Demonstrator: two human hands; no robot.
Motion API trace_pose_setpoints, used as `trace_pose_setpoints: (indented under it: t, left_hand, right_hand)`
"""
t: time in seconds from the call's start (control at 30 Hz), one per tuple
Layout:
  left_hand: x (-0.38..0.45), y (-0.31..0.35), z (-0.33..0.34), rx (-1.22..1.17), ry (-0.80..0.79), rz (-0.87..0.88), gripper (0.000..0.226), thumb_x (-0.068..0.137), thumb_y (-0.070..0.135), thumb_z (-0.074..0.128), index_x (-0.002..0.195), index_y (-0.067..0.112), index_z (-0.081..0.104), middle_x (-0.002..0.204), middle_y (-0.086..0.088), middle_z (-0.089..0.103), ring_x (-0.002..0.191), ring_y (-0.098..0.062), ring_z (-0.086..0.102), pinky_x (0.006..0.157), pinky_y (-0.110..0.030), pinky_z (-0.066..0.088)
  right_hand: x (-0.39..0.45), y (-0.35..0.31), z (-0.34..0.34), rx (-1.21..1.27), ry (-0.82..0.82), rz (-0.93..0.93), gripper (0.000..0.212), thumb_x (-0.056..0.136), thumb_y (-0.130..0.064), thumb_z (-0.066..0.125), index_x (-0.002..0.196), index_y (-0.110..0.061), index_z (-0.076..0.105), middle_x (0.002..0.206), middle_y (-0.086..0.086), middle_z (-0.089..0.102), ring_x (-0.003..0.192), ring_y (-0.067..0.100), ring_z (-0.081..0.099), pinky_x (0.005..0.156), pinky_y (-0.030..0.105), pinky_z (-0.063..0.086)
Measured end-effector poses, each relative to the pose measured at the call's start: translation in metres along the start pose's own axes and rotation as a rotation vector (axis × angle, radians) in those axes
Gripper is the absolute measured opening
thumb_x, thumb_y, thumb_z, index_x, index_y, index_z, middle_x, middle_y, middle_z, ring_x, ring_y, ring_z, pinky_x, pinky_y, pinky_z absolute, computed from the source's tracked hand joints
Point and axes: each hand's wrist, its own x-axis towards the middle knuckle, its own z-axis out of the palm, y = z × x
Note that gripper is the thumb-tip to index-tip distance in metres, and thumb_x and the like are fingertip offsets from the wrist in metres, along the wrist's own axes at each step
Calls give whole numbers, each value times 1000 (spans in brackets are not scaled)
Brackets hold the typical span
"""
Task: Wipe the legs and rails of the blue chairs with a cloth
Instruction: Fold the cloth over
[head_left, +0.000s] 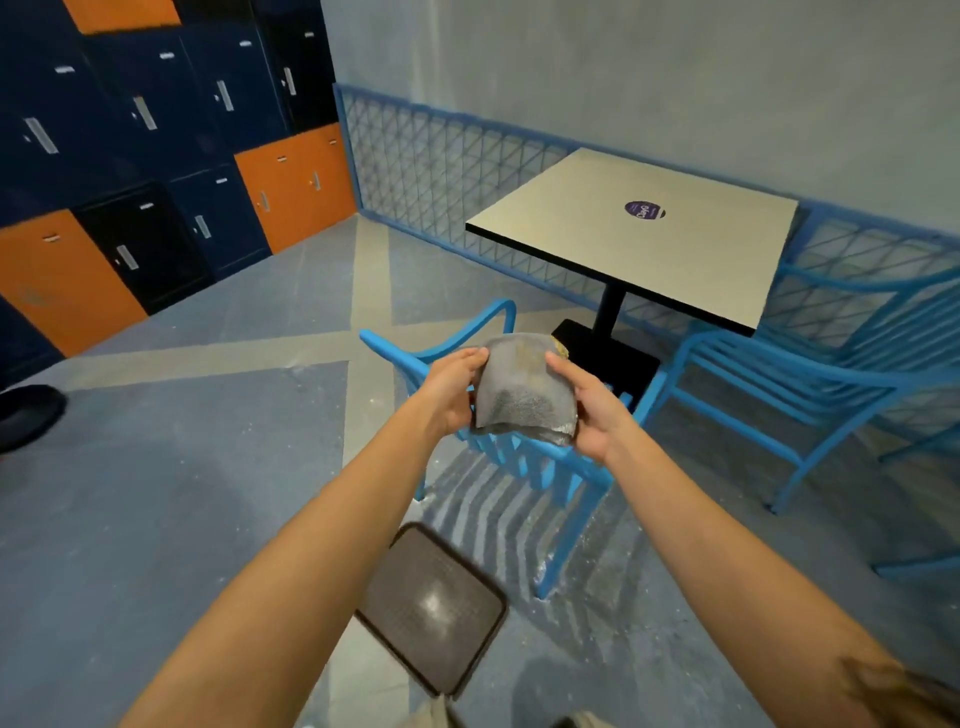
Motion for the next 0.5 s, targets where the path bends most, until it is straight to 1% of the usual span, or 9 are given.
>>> trace_pose_setpoints:
  t: [0.1, 0.13, 0.2, 0.3, 0.37, 0.43, 0.47, 0.5]
  left_hand:
    - [11, 9, -33, 55, -73, -2, 14, 100, 23, 49, 106, 16, 59, 96, -4, 64, 83, -21, 59, 68, -37, 52]
    - [12, 12, -44, 66, -96, -7, 13, 100, 23, 49, 105, 16, 59, 95, -4, 63, 83, -21, 59, 68, -37, 52]
    - [13, 14, -70, 96, -119, -37, 14, 100, 24, 48, 99, 17, 60, 93, -3, 64, 80, -20, 59, 63, -34, 51]
    - [9, 8, -104, 208, -87, -17, 16, 99, 29, 50, 91, 19, 60, 88, -1, 64, 73, -16, 59, 59, -29, 48]
    - [8, 2, -132, 315, -87, -10, 19, 99, 34, 49, 94, 20, 61, 91, 0, 64, 75, -14, 58, 64, -31, 50]
    - [11, -9, -154, 351, -112, 0, 27, 100, 38, 45, 108, 17, 60, 98, 0, 62, 82, -12, 56, 73, -35, 52]
    - [14, -14, -165, 360, -122, -9, 31, 101, 39, 43, 113, 16, 58, 102, -1, 61, 84, -12, 56, 74, -35, 51]
    - [16, -19, -173, 353, -128, -22, 33, 101, 40, 42, 114, 15, 58, 102, -1, 62, 85, -12, 57, 71, -33, 50]
  right_hand:
    - [15, 24, 31, 48, 144, -73, 48, 85, -42, 66, 122, -10, 63, 116, 17, 68, 103, 33, 67, 81, 47, 56]
    - [20, 33, 42, 60, 204, -101, 48, 87, -41, 65, 122, -9, 63, 116, 17, 68, 104, 33, 66, 83, 48, 56]
    - [28, 58, 68, 122, 303, -158, 45, 88, -39, 64, 121, -9, 64, 116, 17, 68, 104, 33, 67, 85, 49, 56]
    - [38, 90, 102, 176, 405, -217, 43, 89, -35, 65, 120, -5, 64, 115, 18, 68, 106, 34, 66, 90, 52, 53]
    - [48, 116, 126, 202, 459, -243, 41, 89, -32, 65, 119, -3, 64, 116, 19, 68, 106, 33, 66, 92, 51, 52]
    - [59, 138, 140, 189, 497, -249, 37, 88, -32, 67, 114, -6, 65, 114, 18, 68, 103, 32, 66, 92, 50, 53]
    - [64, 149, 146, 185, 518, -248, 36, 87, -33, 68, 113, -8, 66, 112, 17, 70, 102, 31, 68, 90, 50, 54]
    - [68, 159, 149, 176, 533, -248, 35, 85, -33, 70, 111, -10, 67, 109, 15, 71, 100, 30, 69, 88, 49, 55]
